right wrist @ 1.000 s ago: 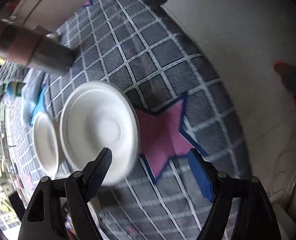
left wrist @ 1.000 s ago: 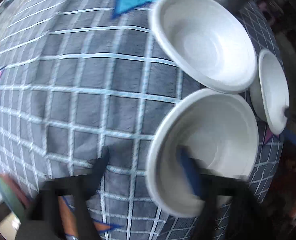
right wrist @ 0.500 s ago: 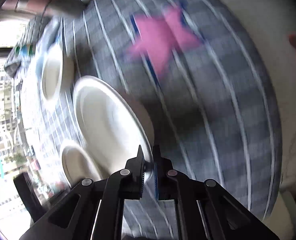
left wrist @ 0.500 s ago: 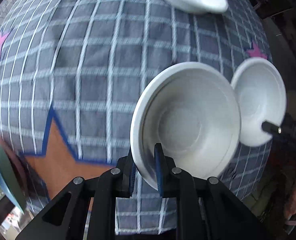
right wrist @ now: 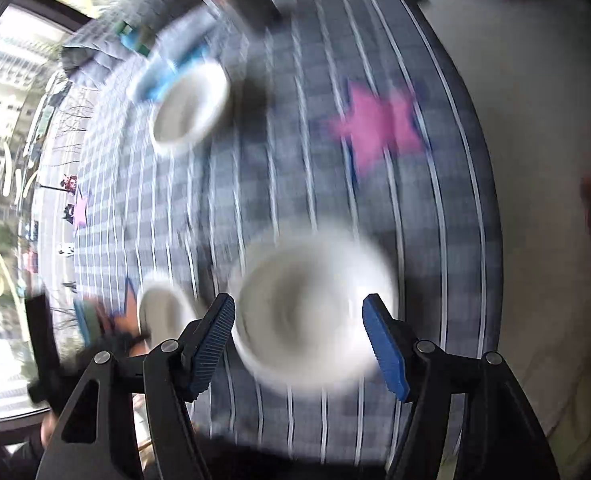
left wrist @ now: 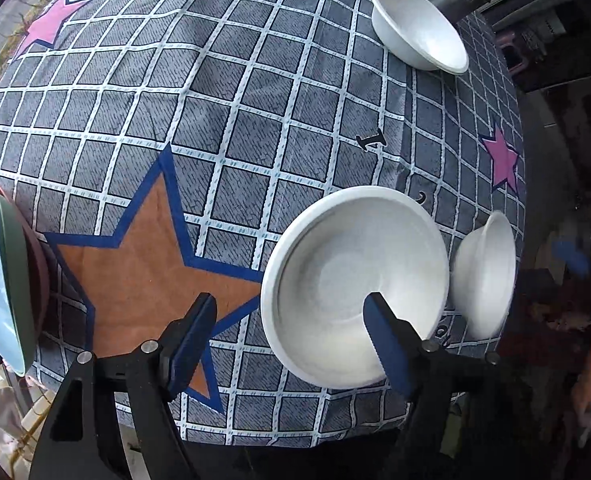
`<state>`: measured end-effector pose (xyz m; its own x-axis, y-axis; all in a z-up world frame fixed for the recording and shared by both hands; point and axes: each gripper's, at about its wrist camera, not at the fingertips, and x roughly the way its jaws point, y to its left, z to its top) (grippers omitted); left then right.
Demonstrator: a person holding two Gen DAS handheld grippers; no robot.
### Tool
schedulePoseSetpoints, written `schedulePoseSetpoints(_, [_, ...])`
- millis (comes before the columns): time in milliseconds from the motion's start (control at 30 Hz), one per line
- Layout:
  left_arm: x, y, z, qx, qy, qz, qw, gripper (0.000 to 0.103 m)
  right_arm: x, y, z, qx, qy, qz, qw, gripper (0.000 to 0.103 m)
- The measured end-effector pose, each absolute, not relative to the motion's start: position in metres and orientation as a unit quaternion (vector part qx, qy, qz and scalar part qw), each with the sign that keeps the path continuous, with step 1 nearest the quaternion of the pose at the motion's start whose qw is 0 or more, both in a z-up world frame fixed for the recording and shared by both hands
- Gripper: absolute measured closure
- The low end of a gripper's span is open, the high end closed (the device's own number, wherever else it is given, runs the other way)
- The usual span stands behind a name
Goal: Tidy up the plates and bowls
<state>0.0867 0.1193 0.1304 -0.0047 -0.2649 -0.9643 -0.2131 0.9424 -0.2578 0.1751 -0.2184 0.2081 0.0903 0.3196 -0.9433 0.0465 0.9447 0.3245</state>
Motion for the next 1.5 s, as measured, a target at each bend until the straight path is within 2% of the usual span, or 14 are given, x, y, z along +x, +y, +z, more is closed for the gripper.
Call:
schedulePoseSetpoints(267, [0.064,0.123,0.148,-0.159,0.718,-0.026,0.677,0.024,0.344,-0.147,0.151,0.113,0.665,0.091,0.733,0.035])
schedulePoseSetpoints(333, [0.054,0.121,0.152,-0.151,0.723,-0.028,0.674,0.024,0.358,-0.133,0.133,0.123,0.674,0.097,0.722,0.035])
schedulePoseSetpoints(367, [0.051,0.122,0.153,-0.147,0.725,-0.028,0.673,0.024,0.367,-0.122,0.122,0.103,0.681,0.088,0.720,0.043])
schedulePoseSetpoints(433, [0.047,0.124,0.154,-0.151,0.726,-0.026,0.670,0.024,0.370,-0.111,0.106,0.071,0.700,0.085,0.705,0.086])
schedulePoseSetpoints(567, [0.052,0.138,0.154,-0.182,0.718,-0.016,0.671,0.024,0.349,-0.105,0.115,0.083,0.703,0.116,0.696,0.092])
schedulePoseSetpoints(767, [0.068,0.127,0.150,-0.185,0.714,-0.029,0.675,0.024,0.248,-0.124,0.129,0.063,0.732,0.153,0.661,0.092])
schedulePoseSetpoints(800, [0.070,0.124,0.149,-0.183,0.714,-0.030,0.675,0.024,0.234,-0.128,0.128,0.059,0.737,0.157,0.654,0.091])
schedulePoseSetpoints(833, [0.073,0.120,0.147,-0.181,0.715,-0.030,0.674,0.024,0.225,-0.132,0.129,0.049,0.738,0.148,0.657,0.084])
schedulePoseSetpoints(867, [0.074,0.117,0.147,-0.177,0.716,-0.030,0.674,0.024,0.218,-0.139,0.135,0.045,0.734,0.133,0.664,0.064])
schedulePoseSetpoints(900, [0.075,0.114,0.147,-0.169,0.717,-0.028,0.676,0.024,0.213,-0.150,0.143,0.060,0.726,0.118,0.675,0.049])
schedulePoseSetpoints(933, [0.078,0.110,0.147,-0.162,0.717,-0.027,0.678,0.024,0.209,-0.161,0.153,0.082,0.716,0.110,0.685,0.023])
schedulePoseSetpoints(967, [0.079,0.107,0.147,-0.153,0.716,-0.027,0.681,0.024,0.204,-0.172,0.165,0.101,0.702,0.102,0.697,0.018])
schedulePoseSetpoints(1167, [0.082,0.076,0.160,-0.048,0.701,-0.016,0.711,0.024,0.163,-0.202,0.218,0.092,0.659,0.112,0.738,0.018])
schedulePoseSetpoints(1500, [0.082,0.053,0.181,0.023,0.677,0.014,0.735,0.024,0.101,-0.211,0.212,0.064,0.693,0.116,0.708,0.018])
